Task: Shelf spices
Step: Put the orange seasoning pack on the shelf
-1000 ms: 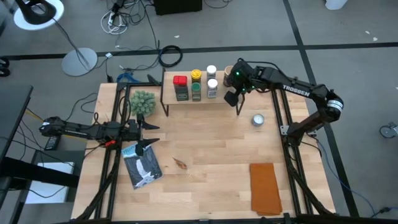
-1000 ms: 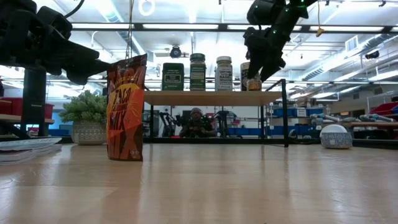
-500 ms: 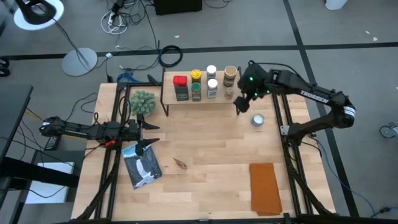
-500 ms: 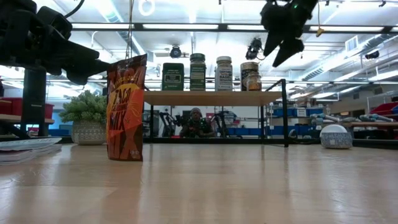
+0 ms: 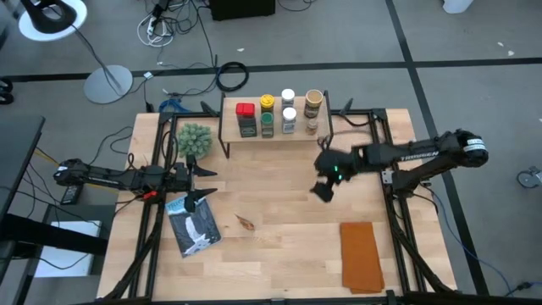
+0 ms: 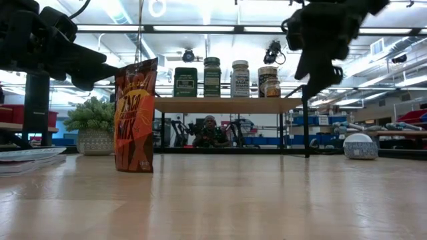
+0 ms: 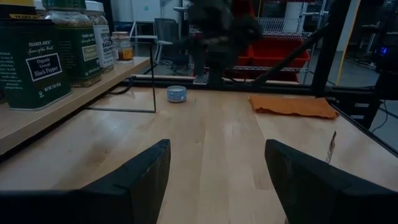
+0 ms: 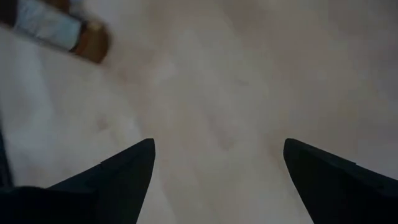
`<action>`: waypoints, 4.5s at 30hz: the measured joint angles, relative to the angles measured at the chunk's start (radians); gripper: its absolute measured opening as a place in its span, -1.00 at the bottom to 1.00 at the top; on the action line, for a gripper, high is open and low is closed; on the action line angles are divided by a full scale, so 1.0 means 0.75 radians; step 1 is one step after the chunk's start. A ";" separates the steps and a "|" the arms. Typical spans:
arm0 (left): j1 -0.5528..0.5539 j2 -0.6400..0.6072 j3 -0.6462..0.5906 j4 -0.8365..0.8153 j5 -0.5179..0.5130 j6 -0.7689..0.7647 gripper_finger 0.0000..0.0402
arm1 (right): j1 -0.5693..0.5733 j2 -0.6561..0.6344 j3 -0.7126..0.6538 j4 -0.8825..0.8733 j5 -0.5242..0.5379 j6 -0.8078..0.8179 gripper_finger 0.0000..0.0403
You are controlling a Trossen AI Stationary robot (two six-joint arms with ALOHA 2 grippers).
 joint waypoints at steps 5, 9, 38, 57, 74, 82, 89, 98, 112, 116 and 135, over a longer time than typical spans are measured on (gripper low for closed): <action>0.000 0.000 0.000 0.003 0.000 0.000 0.33 | 0.203 0.000 -0.226 0.418 0.084 0.096 0.76; 0.000 -0.001 0.000 0.057 -0.001 0.000 0.33 | 0.350 0.000 -0.375 0.764 0.292 0.117 0.76; 0.000 0.000 0.096 0.339 -0.053 -0.098 0.28 | 0.529 0.000 -0.621 1.491 0.429 0.071 0.76; -0.156 0.686 0.654 -0.304 0.087 -0.175 0.08 | 0.627 0.002 -0.621 1.291 0.668 0.106 0.76; -0.238 1.475 1.319 -0.947 0.281 -0.080 0.08 | 0.627 0.002 -0.621 1.290 0.671 0.141 0.76; -0.244 1.584 1.366 -1.055 0.286 -0.031 0.08 | 0.628 0.002 -0.620 1.290 0.665 0.141 0.76; -0.246 1.618 1.367 -1.059 0.266 -0.028 -0.01 | 0.628 0.002 -0.620 1.285 0.665 0.141 0.76; -0.246 1.618 1.367 -1.057 0.261 0.004 -0.70 | 0.628 0.002 -0.620 1.284 0.665 0.141 0.76; -0.068 1.499 1.614 -1.375 0.230 0.076 -0.99 | 0.628 0.002 -0.620 1.274 0.665 0.136 0.76; 0.083 1.486 1.792 -1.578 0.220 0.188 -1.00 | 0.628 0.002 -0.620 1.268 0.665 0.129 0.76; 0.899 1.524 2.421 -1.776 0.241 0.704 -1.00 | 0.595 0.001 -0.620 1.268 0.666 0.007 0.76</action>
